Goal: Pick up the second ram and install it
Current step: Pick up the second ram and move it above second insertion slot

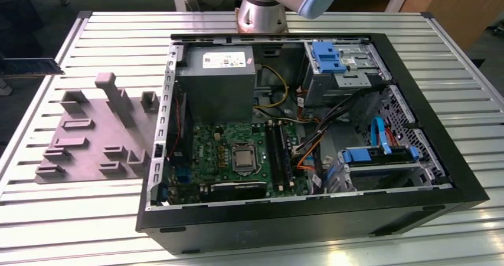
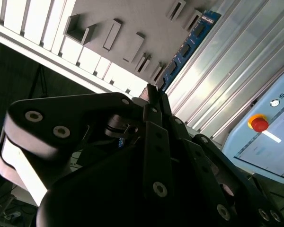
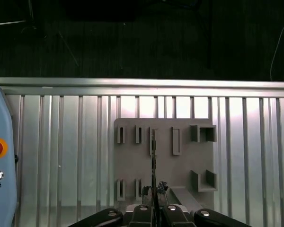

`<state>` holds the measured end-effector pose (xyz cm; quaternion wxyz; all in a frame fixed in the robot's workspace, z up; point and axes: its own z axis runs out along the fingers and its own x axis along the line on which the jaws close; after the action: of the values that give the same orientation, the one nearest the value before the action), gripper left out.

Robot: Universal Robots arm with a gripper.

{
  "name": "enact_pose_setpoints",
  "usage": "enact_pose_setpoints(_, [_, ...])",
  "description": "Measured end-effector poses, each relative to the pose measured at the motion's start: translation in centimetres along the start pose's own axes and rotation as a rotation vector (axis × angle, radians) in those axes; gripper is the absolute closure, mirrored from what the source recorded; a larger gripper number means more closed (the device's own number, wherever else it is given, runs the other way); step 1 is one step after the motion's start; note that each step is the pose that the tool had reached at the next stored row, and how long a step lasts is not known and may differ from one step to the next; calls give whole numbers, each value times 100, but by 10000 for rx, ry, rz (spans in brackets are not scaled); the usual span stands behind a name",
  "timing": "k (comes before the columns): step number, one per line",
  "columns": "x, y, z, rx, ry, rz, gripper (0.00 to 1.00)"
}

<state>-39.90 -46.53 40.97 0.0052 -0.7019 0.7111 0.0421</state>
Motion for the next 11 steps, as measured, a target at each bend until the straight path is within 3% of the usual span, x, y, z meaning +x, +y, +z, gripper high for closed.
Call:
enact_pose_setpoints(6, [0, -8, -4, -3, 2, -1, 86])
enact_pose_setpoints(11, [-1, -72, -6, -1, 1, 0, 86])
